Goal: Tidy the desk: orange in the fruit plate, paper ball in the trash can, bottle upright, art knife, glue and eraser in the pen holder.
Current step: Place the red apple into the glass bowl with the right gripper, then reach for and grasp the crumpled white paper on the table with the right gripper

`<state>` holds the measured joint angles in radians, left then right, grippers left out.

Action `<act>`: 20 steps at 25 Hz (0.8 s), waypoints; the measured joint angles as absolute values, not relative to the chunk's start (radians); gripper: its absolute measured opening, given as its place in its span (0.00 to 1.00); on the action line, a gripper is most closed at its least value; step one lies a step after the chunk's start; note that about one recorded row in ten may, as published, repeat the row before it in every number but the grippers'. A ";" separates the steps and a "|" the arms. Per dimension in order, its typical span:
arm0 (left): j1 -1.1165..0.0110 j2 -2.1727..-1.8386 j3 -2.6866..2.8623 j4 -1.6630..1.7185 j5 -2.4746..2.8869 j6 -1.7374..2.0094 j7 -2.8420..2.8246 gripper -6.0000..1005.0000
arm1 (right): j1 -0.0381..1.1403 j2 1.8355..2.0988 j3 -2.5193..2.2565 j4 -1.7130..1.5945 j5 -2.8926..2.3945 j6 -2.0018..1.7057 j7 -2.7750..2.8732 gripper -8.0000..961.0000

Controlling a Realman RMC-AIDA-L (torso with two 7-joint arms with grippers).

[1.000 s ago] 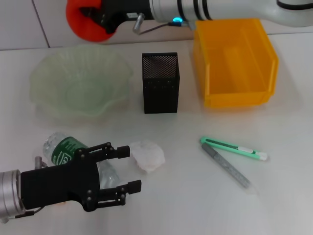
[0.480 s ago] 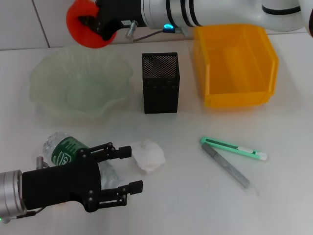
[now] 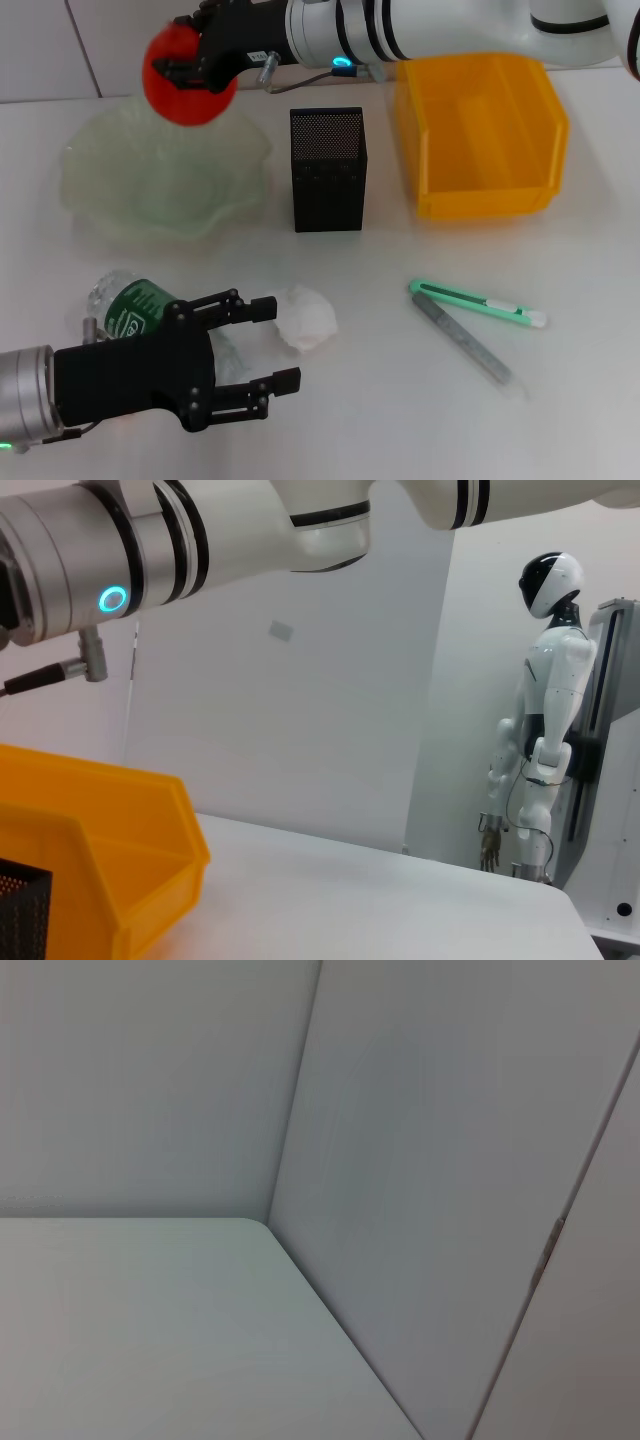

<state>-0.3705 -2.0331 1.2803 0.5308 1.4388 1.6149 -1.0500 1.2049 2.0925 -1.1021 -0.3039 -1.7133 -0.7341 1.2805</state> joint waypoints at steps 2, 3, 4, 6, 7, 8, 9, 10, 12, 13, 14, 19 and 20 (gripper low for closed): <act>-0.371 -2.034 1.281 0.531 1.439 1.614 -1.050 0.75 | 1.206 2.092 -1.102 -0.303 -1.713 -0.733 1.282 0.45; -0.371 -2.034 1.281 0.531 1.439 1.614 -1.050 0.75 | 1.207 2.092 -1.102 -0.303 -1.713 -0.734 1.282 0.50; -0.371 -2.034 1.281 0.531 1.439 1.614 -1.050 0.75 | 1.207 2.092 -1.102 -0.303 -1.713 -0.734 1.282 0.54; -0.371 -2.037 1.282 0.531 1.439 1.614 -1.048 0.75 | 1.207 2.092 -1.103 -0.303 -1.713 -0.734 1.286 0.64; -0.371 -2.037 1.281 0.531 1.439 1.614 -1.048 0.75 | 1.207 2.092 -1.103 -0.304 -1.713 -0.735 1.291 0.64; -0.371 -2.037 1.281 0.531 1.439 1.614 -1.048 0.75 | 1.199 2.092 -1.103 -0.317 -1.713 -0.739 1.300 0.64; -0.371 -2.037 1.281 0.531 1.439 1.614 -1.048 0.75 | 1.199 2.092 -1.103 -0.317 -1.713 -0.739 1.300 0.64; -0.370 -2.038 1.279 0.531 1.439 1.614 -1.046 0.75 | 1.169 2.092 -1.103 -0.357 -1.710 -0.763 1.326 0.65; -0.363 -2.039 1.276 0.531 1.439 1.614 -1.036 0.74 | 1.140 2.091 -1.104 -0.397 -1.708 -0.794 1.356 0.65; -0.360 -2.038 1.275 0.530 1.439 1.615 -1.033 0.74 | 1.060 2.086 -1.107 -0.504 -1.706 -0.885 1.444 0.65; -0.360 -2.038 1.275 0.530 1.439 1.615 -1.033 0.74 | 1.060 2.086 -1.107 -0.504 -1.706 -0.885 1.444 0.66; -0.347 -2.027 1.274 0.530 1.439 1.619 -1.032 0.74 | 0.775 2.074 -1.107 -0.879 -1.760 -1.191 1.736 0.67; -0.347 -2.027 1.274 0.530 1.439 1.619 -1.032 0.74 | 0.733 2.074 -1.107 -0.942 -1.789 -1.246 1.786 0.67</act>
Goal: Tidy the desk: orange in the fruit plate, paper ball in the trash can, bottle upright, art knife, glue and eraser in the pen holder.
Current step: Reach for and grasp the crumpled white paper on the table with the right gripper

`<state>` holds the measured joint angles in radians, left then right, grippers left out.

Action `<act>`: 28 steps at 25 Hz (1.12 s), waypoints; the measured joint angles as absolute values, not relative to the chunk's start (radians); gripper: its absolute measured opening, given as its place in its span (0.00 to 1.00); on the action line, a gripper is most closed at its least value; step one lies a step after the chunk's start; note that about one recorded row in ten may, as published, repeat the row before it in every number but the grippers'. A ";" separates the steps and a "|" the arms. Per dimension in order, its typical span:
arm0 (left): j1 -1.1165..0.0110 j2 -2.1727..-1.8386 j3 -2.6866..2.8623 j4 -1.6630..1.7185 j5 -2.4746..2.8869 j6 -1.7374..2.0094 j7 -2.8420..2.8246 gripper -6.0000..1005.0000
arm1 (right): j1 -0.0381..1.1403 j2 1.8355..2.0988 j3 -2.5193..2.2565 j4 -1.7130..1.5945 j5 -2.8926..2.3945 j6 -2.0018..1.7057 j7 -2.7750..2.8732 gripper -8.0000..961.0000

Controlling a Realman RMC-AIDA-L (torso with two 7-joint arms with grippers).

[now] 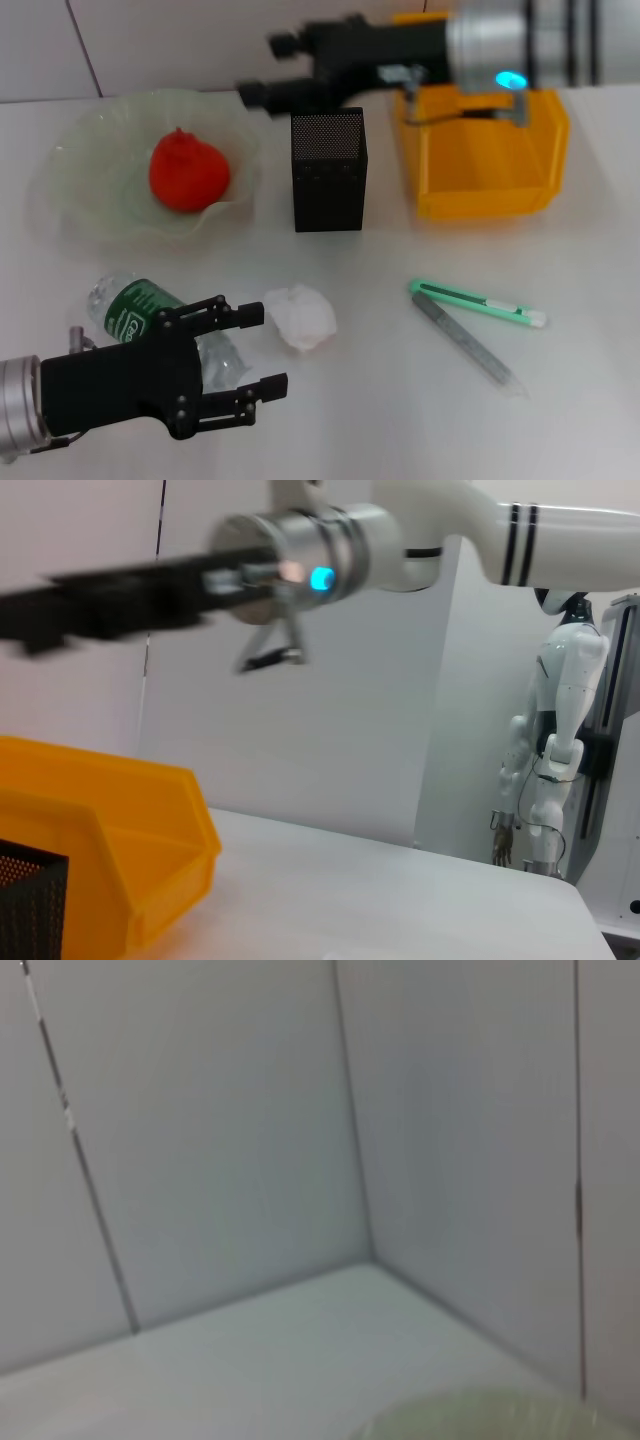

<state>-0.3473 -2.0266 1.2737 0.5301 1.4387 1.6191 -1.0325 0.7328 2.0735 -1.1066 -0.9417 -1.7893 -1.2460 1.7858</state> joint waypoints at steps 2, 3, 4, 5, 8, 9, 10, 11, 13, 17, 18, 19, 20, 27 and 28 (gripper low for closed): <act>-0.345 -2.023 1.273 0.530 1.439 1.620 -1.032 0.74 | 0.662 2.073 -1.097 -1.062 -1.876 -1.353 1.896 0.74; -0.344 -2.022 1.273 0.530 1.439 1.620 -1.032 0.74 | 0.640 2.074 -1.080 -1.136 -1.970 -1.444 1.982 0.78; -0.344 -2.022 1.273 0.530 1.439 1.620 -1.032 0.74 | 0.640 2.074 -1.080 -1.136 -1.970 -1.444 1.982 0.82; -0.344 -2.022 1.273 0.530 1.439 1.620 -1.032 0.74 | 0.644 2.074 -1.071 -1.156 -2.029 -1.494 2.024 0.85; -0.344 -2.018 1.273 0.531 1.439 1.620 -1.032 0.74 | 0.686 2.072 -1.081 -1.163 -2.168 -1.593 2.103 0.86; -0.344 -2.015 1.273 0.531 1.439 1.620 -1.032 0.74 | 0.686 2.072 -1.081 -1.163 -2.168 -1.593 2.103 0.86; -0.344 -2.015 1.273 0.531 1.439 1.620 -1.032 0.74 | 0.693 2.074 -1.098 -1.163 -2.194 -1.593 2.109 0.86; -0.344 -2.015 1.273 0.531 1.439 1.620 -1.032 0.74 | 0.698 2.074 -1.113 -1.162 -2.212 -1.590 2.115 0.86; -0.344 -2.013 1.273 0.531 1.439 1.620 -1.032 0.74 | 0.718 2.076 -1.163 -1.143 -2.253 -1.571 2.147 0.86; -0.342 -2.011 1.273 0.531 1.439 1.619 -1.029 0.74 | 0.749 2.078 -1.236 -1.098 -2.303 -1.523 2.194 0.86; -0.342 -2.011 1.273 0.531 1.439 1.619 -1.029 0.74 | 0.764 2.080 -1.291 -1.064 -2.317 -1.472 2.216 0.86; -0.342 -2.011 1.273 0.531 1.439 1.619 -1.029 0.74 | 0.764 2.080 -1.291 -1.064 -2.317 -1.472 2.216 0.86; -0.342 -2.013 1.273 0.531 1.439 1.620 -1.027 0.74 | 0.774 2.082 -1.319 -1.043 -2.318 -1.446 2.227 0.86; -0.342 -2.014 1.273 0.531 1.439 1.619 -1.026 0.74 | 0.851 2.089 -1.421 -0.885 -2.293 -1.308 2.260 0.86; -0.342 -2.015 1.273 0.531 1.439 1.619 -1.025 0.74 | 0.868 2.090 -1.450 -0.851 -2.260 -1.279 2.264 0.86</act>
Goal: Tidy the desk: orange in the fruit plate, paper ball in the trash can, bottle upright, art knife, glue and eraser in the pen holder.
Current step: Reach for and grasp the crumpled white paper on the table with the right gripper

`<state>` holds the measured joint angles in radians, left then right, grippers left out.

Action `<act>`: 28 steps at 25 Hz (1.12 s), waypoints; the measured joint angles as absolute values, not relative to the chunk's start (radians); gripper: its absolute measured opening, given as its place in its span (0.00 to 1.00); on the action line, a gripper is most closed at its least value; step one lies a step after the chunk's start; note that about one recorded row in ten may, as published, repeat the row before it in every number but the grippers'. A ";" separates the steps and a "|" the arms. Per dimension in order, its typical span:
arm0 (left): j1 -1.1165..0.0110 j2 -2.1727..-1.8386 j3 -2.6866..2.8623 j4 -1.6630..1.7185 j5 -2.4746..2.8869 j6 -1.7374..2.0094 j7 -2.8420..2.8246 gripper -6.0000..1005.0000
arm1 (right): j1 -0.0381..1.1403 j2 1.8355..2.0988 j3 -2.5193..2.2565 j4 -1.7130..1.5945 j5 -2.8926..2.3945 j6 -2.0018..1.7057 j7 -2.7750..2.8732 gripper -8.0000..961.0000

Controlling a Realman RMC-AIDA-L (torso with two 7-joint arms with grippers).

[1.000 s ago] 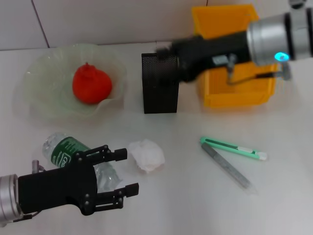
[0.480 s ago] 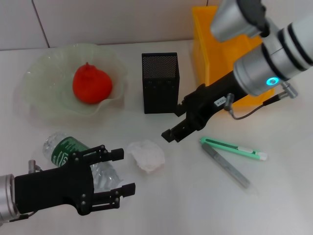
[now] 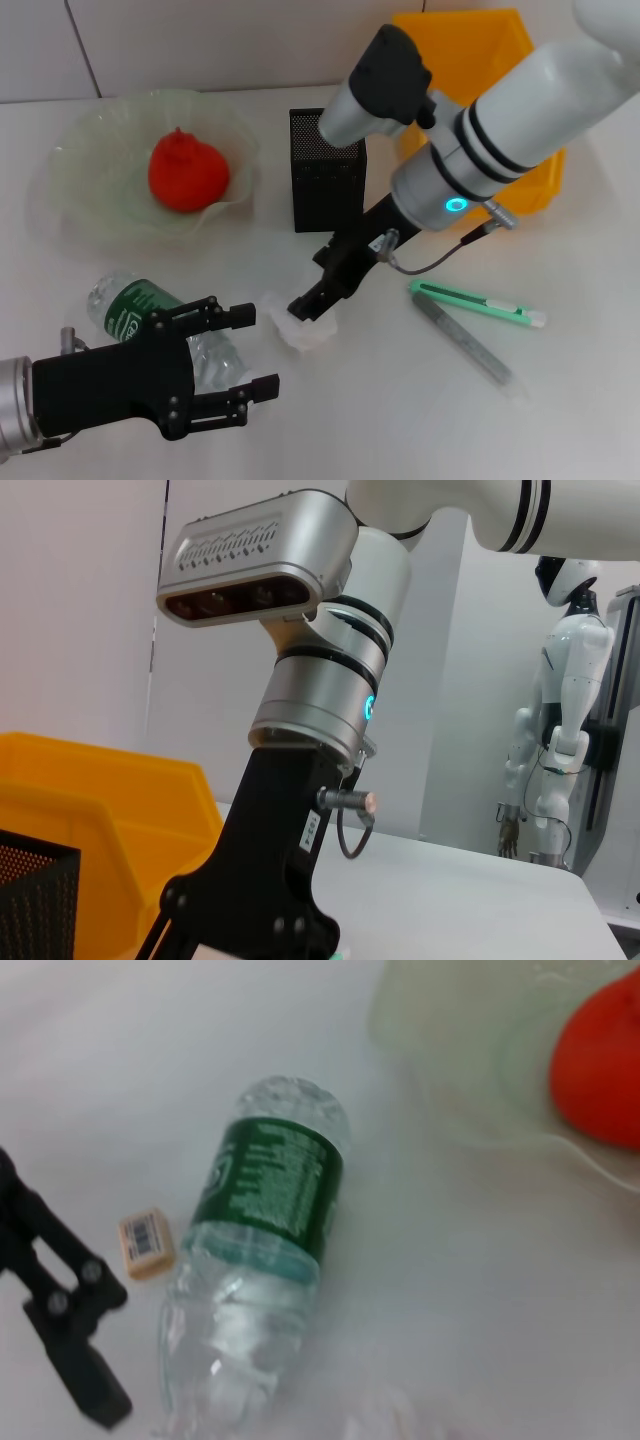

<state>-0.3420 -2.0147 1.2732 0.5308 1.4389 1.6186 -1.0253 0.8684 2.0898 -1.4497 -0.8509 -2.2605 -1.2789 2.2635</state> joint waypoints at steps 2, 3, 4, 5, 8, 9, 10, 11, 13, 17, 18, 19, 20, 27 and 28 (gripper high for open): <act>-0.342 -2.015 1.273 0.531 1.439 1.619 -1.025 0.74 | 0.874 2.090 -1.464 -0.840 -2.245 -1.265 2.264 0.86; -0.342 -2.015 1.273 0.531 1.439 1.619 -1.025 0.74 | 0.876 2.090 -1.475 -0.835 -2.235 -1.254 2.264 0.86; -0.342 -2.015 1.273 0.531 1.439 1.619 -1.025 0.74 | 0.877 2.090 -1.491 -0.832 -2.225 -1.244 2.264 0.86; -0.342 -2.015 1.273 0.531 1.439 1.619 -1.025 0.73 | 0.878 2.090 -1.511 -0.828 -2.215 -1.235 2.264 0.86; -0.342 -2.016 1.273 0.531 1.439 1.619 -1.025 0.73 | 0.880 2.090 -1.525 -0.818 -2.211 -1.227 2.265 0.86; -0.342 -2.016 1.273 0.531 1.439 1.619 -1.025 0.73 | 0.883 2.090 -1.532 -0.808 -2.206 -1.218 2.266 0.86; -0.342 -2.016 1.273 0.531 1.439 1.618 -1.025 0.73 | 0.887 2.091 -1.549 -0.792 -2.188 -1.203 2.263 0.86; -0.342 -2.016 1.273 0.531 1.439 1.618 -1.025 0.73 | 0.887 2.091 -1.549 -0.792 -2.188 -1.203 2.263 0.86; -0.342 -2.017 1.273 0.531 1.439 1.615 -1.023 0.73 | 0.890 2.091 -1.566 -0.781 -2.167 -1.192 2.253 0.86; -0.343 -2.019 1.273 0.531 1.439 1.616 -1.022 0.73 | 0.891 2.091 -1.605 -0.778 -2.149 -1.176 2.246 0.85; -0.343 -2.019 1.273 0.531 1.439 1.617 -1.022 0.73 | 0.891 2.091 -1.613 -0.778 -2.148 -1.173 2.246 0.85; -0.344 -2.020 1.273 0.531 1.439 1.618 -1.022 0.73 | 0.892 2.091 -1.618 -0.777 -2.148 -1.171 2.247 0.85; -0.343 -2.020 1.273 0.531 1.439 1.619 -1.022 0.73 | 0.893 2.091 -1.621 -0.771 -2.148 -1.170 2.249 0.85; -0.345 -2.020 1.273 0.531 1.439 1.620 -1.022 0.73 | 0.893 2.091 -1.622 -0.758 -2.147 -1.173 2.249 0.79; -0.345 -2.020 1.273 0.531 1.439 1.620 -1.022 0.73 | 0.891 2.091 -1.622 -0.759 -2.147 -1.173 2.249 0.77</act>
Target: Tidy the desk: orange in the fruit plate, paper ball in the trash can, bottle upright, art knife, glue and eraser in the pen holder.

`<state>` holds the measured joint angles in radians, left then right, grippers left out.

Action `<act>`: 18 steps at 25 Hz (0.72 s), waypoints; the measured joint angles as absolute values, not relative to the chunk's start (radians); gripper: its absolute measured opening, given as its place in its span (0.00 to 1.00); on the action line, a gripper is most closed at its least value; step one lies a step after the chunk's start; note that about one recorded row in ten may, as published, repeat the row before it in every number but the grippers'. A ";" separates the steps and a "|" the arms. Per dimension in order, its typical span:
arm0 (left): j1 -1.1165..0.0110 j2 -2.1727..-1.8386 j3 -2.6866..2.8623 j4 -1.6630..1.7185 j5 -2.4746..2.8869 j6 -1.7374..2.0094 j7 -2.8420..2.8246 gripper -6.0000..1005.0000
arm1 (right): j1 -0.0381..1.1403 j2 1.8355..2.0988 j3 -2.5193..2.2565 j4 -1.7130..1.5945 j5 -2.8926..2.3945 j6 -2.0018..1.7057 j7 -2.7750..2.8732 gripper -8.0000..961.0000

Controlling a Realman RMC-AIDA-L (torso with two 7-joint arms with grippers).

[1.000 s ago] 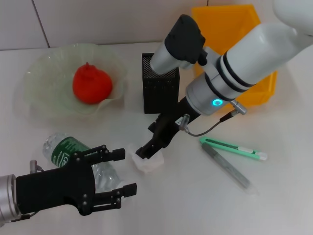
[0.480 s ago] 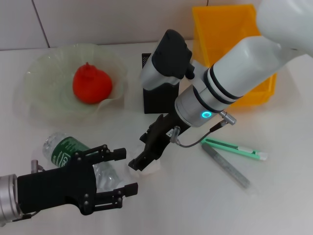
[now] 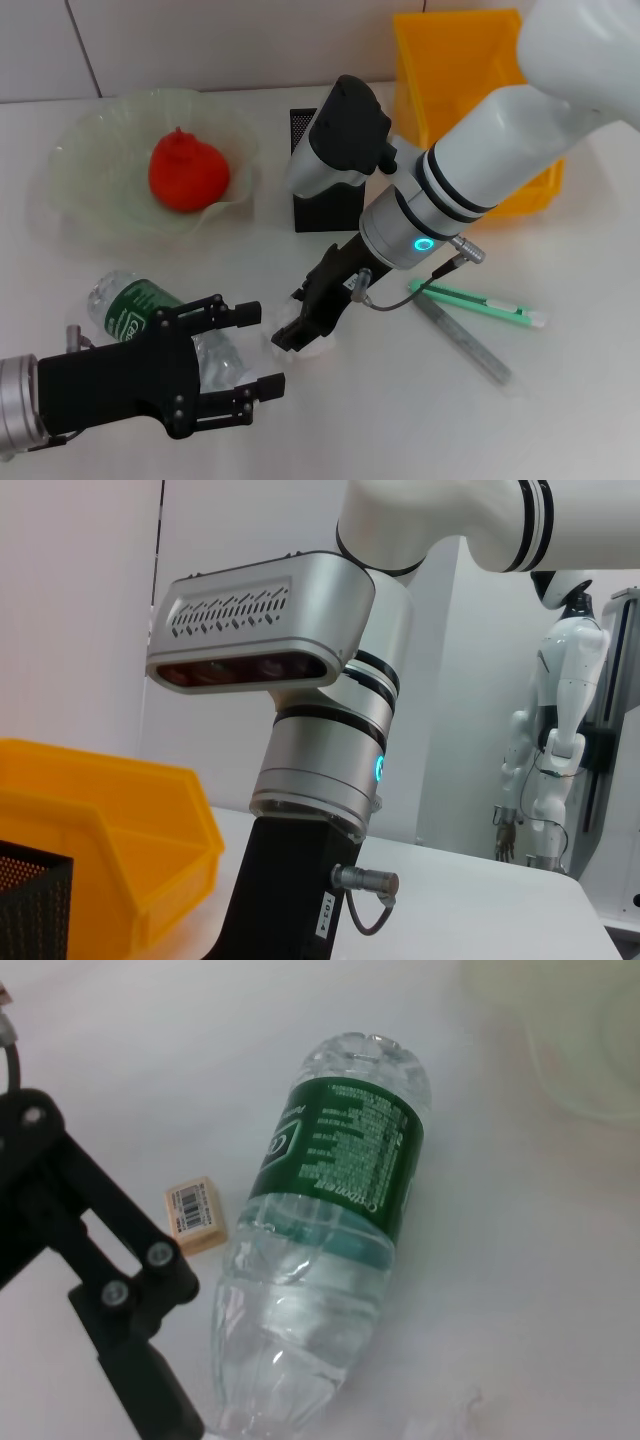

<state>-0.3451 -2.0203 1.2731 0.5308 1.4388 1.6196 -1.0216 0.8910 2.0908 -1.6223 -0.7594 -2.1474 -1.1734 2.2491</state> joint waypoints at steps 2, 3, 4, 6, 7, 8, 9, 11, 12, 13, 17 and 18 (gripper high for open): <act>-0.347 -2.021 1.273 0.531 1.439 1.620 -1.022 0.73 | 0.887 2.091 -1.619 -0.763 -2.146 -1.177 2.249 0.74; -0.349 -2.022 1.273 0.531 1.439 1.620 -1.022 0.73 | 0.887 2.091 -1.619 -0.763 -2.146 -1.177 2.249 0.72; -0.350 -2.022 1.273 0.531 1.439 1.620 -1.022 0.73 | 0.886 2.091 -1.617 -0.764 -2.144 -1.179 2.249 0.70; -0.349 -2.022 1.273 0.531 1.439 1.620 -1.022 0.73 | 0.878 2.089 -1.611 -0.775 -2.134 -1.187 2.249 0.67; -0.349 -2.022 1.273 0.531 1.439 1.620 -1.022 0.73 | 0.860 2.085 -1.594 -0.799 -2.125 -1.204 2.250 0.62; -0.349 -2.022 1.273 0.531 1.437 1.620 -1.022 0.73 | 0.860 2.085 -1.594 -0.799 -2.125 -1.204 2.250 0.57; -0.350 -2.022 1.273 0.531 1.436 1.620 -1.022 0.73 | 0.851 2.083 -1.579 -0.812 -2.125 -1.213 2.250 0.52; -0.351 -2.022 1.273 0.531 1.435 1.620 -1.022 0.73 | 0.829 2.081 -1.530 -0.849 -2.126 -1.242 2.250 0.50; -0.351 -2.022 1.273 0.531 1.435 1.620 -1.022 0.73 | 0.801 2.079 -1.467 -0.897 -2.131 -1.285 2.250 0.49; -0.354 -2.023 1.273 0.531 1.435 1.617 -1.022 0.73 | 0.801 2.079 -1.467 -0.897 -2.131 -1.285 2.250 0.48; -0.358 -2.026 1.273 0.532 1.435 1.616 -1.022 0.72 | 0.696 2.077 -1.274 -1.112 -2.186 -1.382 2.257 0.46; -0.358 -2.026 1.273 0.532 1.435 1.616 -1.022 0.72 | 0.696 2.077 -1.274 -1.112 -2.186 -1.382 2.257 0.45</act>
<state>-0.3576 -2.0259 1.2732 0.5324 1.4350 1.6158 -1.0216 0.6960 2.0773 -1.2736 -1.1119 -2.1863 -1.3819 2.2571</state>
